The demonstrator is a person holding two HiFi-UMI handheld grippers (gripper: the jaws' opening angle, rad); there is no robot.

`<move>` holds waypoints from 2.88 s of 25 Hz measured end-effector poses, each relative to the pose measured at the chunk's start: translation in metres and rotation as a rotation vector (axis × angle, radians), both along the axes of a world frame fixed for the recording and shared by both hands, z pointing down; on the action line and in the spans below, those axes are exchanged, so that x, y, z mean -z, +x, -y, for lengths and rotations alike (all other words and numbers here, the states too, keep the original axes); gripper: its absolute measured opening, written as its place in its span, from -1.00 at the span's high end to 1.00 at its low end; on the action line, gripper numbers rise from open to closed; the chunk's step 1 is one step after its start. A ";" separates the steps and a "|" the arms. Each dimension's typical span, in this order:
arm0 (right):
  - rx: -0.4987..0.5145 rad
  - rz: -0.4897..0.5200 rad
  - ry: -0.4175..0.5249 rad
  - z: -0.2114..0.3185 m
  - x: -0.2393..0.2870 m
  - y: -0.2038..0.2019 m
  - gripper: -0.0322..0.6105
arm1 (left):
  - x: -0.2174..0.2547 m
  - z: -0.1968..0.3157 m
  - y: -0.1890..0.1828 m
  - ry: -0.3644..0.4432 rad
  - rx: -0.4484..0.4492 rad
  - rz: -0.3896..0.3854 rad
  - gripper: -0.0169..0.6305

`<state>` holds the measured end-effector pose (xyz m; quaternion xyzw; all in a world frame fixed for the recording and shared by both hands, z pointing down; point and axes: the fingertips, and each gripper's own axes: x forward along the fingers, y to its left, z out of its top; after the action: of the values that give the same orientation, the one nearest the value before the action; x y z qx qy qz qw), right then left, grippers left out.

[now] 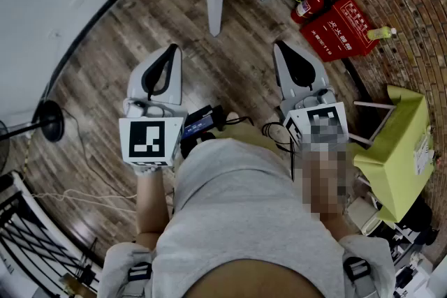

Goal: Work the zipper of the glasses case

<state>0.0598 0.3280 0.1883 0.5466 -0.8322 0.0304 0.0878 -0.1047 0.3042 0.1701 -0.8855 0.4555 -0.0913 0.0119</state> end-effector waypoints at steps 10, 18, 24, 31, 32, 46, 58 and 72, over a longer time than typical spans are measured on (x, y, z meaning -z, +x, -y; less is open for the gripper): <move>0.004 -0.005 -0.003 0.002 -0.004 -0.001 0.89 | -0.010 0.002 -0.004 -0.001 0.005 0.000 0.91; 0.004 0.035 -0.019 0.000 -0.004 0.003 0.89 | -0.011 -0.001 -0.002 -0.020 0.012 0.012 0.91; 0.014 0.064 -0.016 -0.003 -0.004 0.006 0.89 | -0.011 -0.003 0.001 -0.020 0.028 -0.011 0.92; 0.029 0.095 -0.014 -0.008 -0.002 0.012 0.57 | -0.015 -0.009 0.009 -0.042 0.043 -0.010 0.61; 0.032 0.097 -0.013 -0.008 -0.002 0.013 0.55 | -0.015 -0.011 0.011 -0.041 0.044 -0.006 0.61; 0.075 0.095 -0.025 -0.018 -0.015 0.035 0.53 | -0.013 -0.024 0.023 -0.038 0.114 0.006 0.64; 0.081 0.088 -0.039 -0.008 -0.028 0.042 0.53 | -0.014 -0.005 0.033 0.004 0.123 -0.038 0.65; -0.008 0.088 -0.068 0.114 -0.034 0.041 0.53 | -0.033 0.136 0.036 -0.051 0.022 0.002 0.65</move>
<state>0.1011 0.2139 0.2223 0.5448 -0.8315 0.0832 0.0697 -0.0686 0.1677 0.2030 -0.8803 0.4627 -0.1039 -0.0110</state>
